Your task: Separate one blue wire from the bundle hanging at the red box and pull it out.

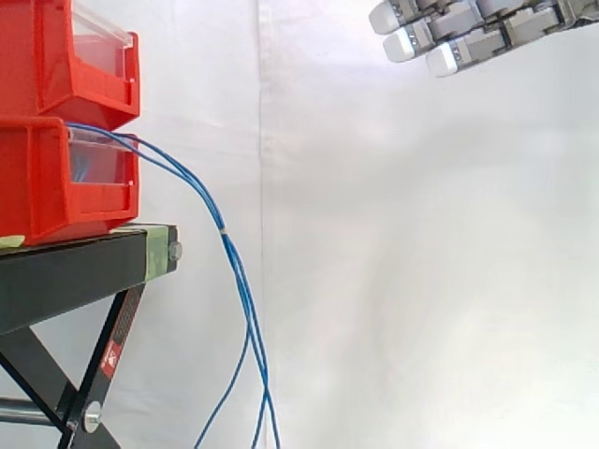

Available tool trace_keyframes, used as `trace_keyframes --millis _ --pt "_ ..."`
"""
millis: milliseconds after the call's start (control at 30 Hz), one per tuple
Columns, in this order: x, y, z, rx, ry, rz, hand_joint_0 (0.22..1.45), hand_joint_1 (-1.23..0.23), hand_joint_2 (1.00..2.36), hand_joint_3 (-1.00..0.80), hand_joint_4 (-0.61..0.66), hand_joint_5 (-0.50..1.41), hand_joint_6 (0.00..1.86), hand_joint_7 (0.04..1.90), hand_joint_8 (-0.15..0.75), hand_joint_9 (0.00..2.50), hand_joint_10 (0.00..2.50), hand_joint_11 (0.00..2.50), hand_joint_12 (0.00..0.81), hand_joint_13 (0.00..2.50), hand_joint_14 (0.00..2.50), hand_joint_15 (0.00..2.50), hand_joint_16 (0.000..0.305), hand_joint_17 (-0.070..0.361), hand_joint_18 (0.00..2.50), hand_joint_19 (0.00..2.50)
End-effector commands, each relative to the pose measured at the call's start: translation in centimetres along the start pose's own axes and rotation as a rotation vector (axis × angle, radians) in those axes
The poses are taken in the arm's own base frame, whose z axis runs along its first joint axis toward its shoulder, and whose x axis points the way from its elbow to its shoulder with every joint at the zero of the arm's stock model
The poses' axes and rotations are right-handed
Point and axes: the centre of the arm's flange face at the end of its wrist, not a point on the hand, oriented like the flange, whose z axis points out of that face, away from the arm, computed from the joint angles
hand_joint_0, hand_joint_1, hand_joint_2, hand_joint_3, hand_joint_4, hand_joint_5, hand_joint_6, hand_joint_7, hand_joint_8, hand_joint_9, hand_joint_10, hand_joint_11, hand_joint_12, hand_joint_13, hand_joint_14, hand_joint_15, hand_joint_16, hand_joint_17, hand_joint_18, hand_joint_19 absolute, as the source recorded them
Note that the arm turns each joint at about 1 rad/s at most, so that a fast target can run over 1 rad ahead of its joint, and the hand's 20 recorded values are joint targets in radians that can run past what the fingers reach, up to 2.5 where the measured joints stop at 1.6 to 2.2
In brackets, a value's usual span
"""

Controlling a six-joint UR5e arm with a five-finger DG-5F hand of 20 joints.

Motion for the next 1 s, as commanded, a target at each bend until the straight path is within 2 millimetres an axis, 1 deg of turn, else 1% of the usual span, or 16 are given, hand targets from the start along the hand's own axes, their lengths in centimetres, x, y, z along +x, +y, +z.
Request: trace_keyframes --millis 0,67,200,400,467,500,567,600,733,867,900,967 --pt "0.2 -1.5 -0.1 0.018 -0.005 -0.002 0.54 -0.5 1.0 -0.46 0.24 -0.24 0.5 0.75 0.264 0.18 0.0 0.06 0.371 0.15 0.01 0.19 0.054 0.121 0.06 0.39" --pt "0.4 -1.9 0.1 -0.004 -0.004 -0.002 0.54 -0.5 1.0 -0.46 0.24 -0.24 0.5 0.75 0.264 0.18 0.0 0.06 0.373 0.16 0.01 0.19 0.054 0.122 0.06 0.4" --pt "0.6 -1.5 0.8 -0.061 -0.015 -0.004 0.54 -0.5 1.0 -0.46 0.24 -0.24 0.5 0.75 0.266 0.19 0.0 0.07 0.374 0.16 0.01 0.19 0.054 0.122 0.07 0.4" --pt "0.8 -2.3 1.5 -0.04 -0.03 -0.005 0.54 -0.5 1.0 -0.46 0.24 -0.24 0.5 0.75 0.267 0.2 0.0 0.09 0.374 0.16 0.01 0.2 0.054 0.121 0.07 0.42" --pt "0.9 -3.0 1.9 -0.026 -0.031 -0.005 0.54 -0.5 1.0 -0.46 0.25 -0.24 0.5 0.75 0.267 0.2 0.0 0.09 0.375 0.17 0.01 0.2 0.054 0.121 0.08 0.41" --pt "1.1 -3.7 2.4 -0.01 -0.025 -0.006 0.54 -0.5 1.0 -0.46 0.25 -0.24 0.5 0.75 0.267 0.2 0.0 0.09 0.375 0.17 0.01 0.2 0.054 0.121 0.08 0.41" --pt "1.1 -4.4 2.7 0.004 -0.024 -0.007 0.54 -0.5 1.0 -0.46 0.25 -0.24 0.5 0.75 0.268 0.21 0.0 0.1 0.375 0.17 0.01 0.2 0.054 0.121 0.08 0.41" --pt "1.2 -5.1 3.3 0.019 -0.022 -0.012 0.54 -0.5 1.0 -0.46 0.25 -0.24 0.5 0.75 0.268 0.21 0.0 0.1 0.375 0.17 0.01 0.2 0.054 0.121 0.08 0.41" --pt "1.6 -5.6 3.8 0.021 -0.019 -0.041 0.54 -0.5 1.0 -0.46 0.25 -0.24 0.5 0.75 0.268 0.21 0.0 0.1 0.376 0.17 0.01 0.2 0.054 0.121 0.09 0.42" --pt "1.8 -5.4 4.0 0.006 -0.016 -0.12 0.54 -0.5 1.0 -0.46 0.25 -0.24 0.5 0.75 0.269 0.21 0.0 0.11 0.376 0.17 0.01 0.21 0.054 0.121 0.09 0.42" --pt "1.8 -5.7 4.1 0.011 -0.017 -0.133 0.54 -0.52 1.0 -0.46 0.25 -0.23 0.5 0.74 0.275 0.24 0.0 0.09 0.381 0.2 0.01 0.19 0.055 0.123 0.13 0.4" --pt "1.9 -7.0 4.6 0.047 -0.008 -0.161 0.54 -0.52 1.0 -0.46 0.25 -0.23 0.5 0.74 0.275 0.25 0.0 0.08 0.381 0.2 0.01 0.19 0.054 0.123 0.13 0.4"
